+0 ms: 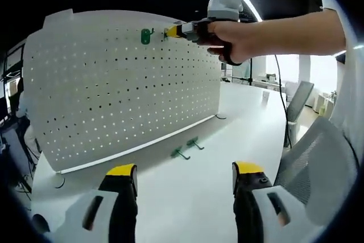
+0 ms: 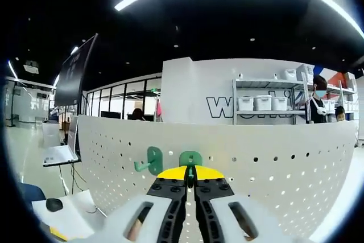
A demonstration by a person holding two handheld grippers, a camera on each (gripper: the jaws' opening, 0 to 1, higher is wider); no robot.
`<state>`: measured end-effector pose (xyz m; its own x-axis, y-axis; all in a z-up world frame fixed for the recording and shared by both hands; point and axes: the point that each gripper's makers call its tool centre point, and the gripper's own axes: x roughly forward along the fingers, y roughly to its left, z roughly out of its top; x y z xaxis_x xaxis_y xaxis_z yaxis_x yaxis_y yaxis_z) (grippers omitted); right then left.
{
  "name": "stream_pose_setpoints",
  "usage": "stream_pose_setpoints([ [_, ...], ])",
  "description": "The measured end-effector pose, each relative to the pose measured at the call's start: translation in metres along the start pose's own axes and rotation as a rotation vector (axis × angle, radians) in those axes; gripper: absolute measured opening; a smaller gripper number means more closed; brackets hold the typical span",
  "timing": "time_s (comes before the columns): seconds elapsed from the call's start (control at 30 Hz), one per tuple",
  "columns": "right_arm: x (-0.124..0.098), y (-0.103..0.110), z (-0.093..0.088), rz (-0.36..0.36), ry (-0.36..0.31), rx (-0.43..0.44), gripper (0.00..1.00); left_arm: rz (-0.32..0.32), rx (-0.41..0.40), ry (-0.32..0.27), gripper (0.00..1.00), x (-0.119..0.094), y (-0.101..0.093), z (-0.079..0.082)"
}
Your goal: Insert the hook assembly into the mounting plate slot until the hook locks in place.
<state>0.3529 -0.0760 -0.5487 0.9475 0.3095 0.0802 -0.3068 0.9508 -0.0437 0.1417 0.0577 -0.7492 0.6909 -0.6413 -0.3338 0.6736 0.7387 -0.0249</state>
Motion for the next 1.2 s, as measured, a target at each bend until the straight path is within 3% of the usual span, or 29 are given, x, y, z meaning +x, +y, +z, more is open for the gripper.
stream_pose_setpoints([
  [0.6, 0.01, -0.001, -0.004, -0.02, -0.004, 0.003, 0.01, 0.0, -0.032, 0.005, 0.68, 0.001, 0.003, -0.004],
  [0.87, 0.013, 0.0, -0.004, -0.092, 0.011, -0.026, 0.01, -0.012, -0.038, 0.003, 0.69, 0.002, 0.0, -0.005],
  [1.2, 0.014, 0.001, -0.007, -0.203, 0.013, 0.044, 0.03, -0.019, -0.033, 0.001, 0.68, 0.002, -0.002, -0.005],
])
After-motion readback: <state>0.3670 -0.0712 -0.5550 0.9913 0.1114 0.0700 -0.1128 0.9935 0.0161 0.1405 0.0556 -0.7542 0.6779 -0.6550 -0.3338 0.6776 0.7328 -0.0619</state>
